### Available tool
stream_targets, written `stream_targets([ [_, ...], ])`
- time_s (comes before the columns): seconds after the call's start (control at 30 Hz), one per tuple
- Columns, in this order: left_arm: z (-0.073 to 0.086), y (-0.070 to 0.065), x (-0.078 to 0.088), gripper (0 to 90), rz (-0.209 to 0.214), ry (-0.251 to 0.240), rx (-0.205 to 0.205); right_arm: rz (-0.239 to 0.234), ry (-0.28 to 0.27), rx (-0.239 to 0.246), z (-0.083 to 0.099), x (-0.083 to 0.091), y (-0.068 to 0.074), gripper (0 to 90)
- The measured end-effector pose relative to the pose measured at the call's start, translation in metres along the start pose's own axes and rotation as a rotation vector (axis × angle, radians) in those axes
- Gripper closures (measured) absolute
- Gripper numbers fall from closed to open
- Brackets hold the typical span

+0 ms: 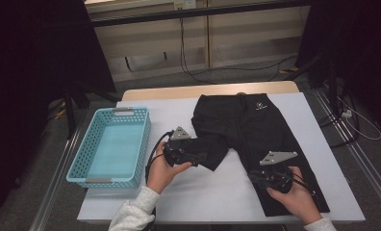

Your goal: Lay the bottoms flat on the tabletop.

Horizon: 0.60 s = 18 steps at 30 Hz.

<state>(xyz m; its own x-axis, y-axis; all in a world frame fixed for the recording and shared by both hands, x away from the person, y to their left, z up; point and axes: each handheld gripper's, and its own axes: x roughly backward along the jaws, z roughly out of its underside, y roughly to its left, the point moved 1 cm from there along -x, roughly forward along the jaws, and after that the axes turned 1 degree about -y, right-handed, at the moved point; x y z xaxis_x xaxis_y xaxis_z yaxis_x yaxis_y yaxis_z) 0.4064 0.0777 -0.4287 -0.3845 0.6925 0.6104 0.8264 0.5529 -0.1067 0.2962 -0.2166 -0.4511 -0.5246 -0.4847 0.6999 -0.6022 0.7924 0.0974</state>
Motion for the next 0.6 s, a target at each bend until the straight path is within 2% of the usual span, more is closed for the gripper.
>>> stream_targets([
  [0.1,0.002,0.001,0.001,21.8,-0.001,0.0,0.005,0.032,-0.036,-0.005,-0.006,-0.002,-0.001,58.4],
  [0.23,0.006,0.004,0.006,21.0,-0.014,0.001,0.018,0.057,-0.077,0.013,-0.015,-0.007,-0.003,50.6],
  [0.43,0.013,0.009,0.013,16.7,-0.035,0.002,0.033,0.043,-0.111,0.041,-0.022,-0.014,-0.004,37.3],
  [0.6,0.016,0.011,0.018,13.7,-0.054,-0.007,0.035,0.066,-0.139,0.045,-0.029,-0.019,-0.004,26.2],
])
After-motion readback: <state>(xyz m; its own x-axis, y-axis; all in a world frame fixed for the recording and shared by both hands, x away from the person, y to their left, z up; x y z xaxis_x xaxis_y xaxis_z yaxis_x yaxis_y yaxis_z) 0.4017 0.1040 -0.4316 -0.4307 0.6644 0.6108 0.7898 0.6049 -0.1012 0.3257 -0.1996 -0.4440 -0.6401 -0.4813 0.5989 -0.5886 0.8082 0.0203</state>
